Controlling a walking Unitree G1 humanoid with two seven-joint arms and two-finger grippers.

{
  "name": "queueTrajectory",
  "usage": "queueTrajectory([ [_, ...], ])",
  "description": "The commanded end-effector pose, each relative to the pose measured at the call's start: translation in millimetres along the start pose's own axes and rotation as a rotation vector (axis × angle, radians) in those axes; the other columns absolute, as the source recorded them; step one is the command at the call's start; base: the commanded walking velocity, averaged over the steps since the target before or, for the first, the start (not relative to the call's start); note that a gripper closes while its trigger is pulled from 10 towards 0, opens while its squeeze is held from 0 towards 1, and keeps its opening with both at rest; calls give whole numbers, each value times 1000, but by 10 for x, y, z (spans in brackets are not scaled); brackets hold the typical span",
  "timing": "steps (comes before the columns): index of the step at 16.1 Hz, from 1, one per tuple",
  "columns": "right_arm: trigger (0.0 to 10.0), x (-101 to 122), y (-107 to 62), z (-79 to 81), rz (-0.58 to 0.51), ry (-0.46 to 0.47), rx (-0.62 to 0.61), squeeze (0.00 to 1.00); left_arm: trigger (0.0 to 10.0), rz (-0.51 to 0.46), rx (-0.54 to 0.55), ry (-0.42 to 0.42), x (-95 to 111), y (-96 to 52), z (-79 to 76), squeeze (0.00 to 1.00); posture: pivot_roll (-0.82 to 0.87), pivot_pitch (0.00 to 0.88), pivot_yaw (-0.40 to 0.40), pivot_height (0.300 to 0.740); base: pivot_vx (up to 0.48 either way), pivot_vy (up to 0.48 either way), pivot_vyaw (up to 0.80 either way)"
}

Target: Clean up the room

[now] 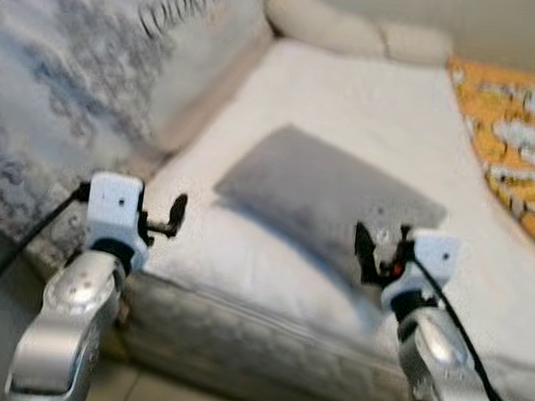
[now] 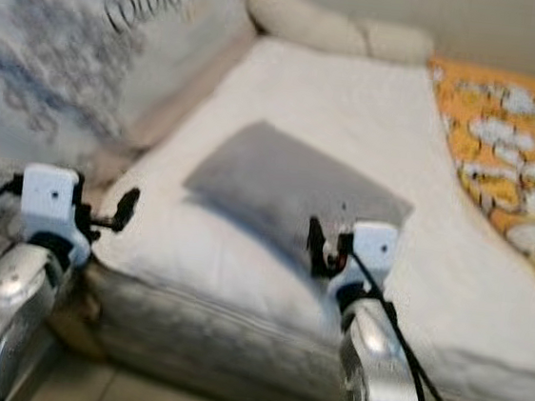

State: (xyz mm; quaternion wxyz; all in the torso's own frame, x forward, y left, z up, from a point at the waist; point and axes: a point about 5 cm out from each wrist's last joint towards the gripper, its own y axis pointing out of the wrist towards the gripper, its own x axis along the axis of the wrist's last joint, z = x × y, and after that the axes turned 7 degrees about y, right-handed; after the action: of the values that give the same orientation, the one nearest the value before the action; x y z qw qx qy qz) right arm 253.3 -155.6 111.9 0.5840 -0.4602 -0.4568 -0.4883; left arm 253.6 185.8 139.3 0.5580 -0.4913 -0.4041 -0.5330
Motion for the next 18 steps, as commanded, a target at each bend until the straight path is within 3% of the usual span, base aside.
queueTrajectory([
  [1,10000,40,41,-14,-11,-17,-4,0,10000,-14,-6,-4,36,24,-23,0,16,0,13,740,386,0,0],
  [7,10000,22,57,4,7,-46,32,0,10000,-12,-37,-1,10,47,-49,0,-7,0,20,740,385,0,0],
  [12,10000,7,7,-26,0,-5,29,0,10000,-14,-99,19,-7,42,-127,0,-5,0,11,740,354,0,-785],
  [18,10000,-31,-18,-1,10,0,29,0,10000,4,-169,52,-68,32,-225,0,-13,0,16,740,0,0,0],
])
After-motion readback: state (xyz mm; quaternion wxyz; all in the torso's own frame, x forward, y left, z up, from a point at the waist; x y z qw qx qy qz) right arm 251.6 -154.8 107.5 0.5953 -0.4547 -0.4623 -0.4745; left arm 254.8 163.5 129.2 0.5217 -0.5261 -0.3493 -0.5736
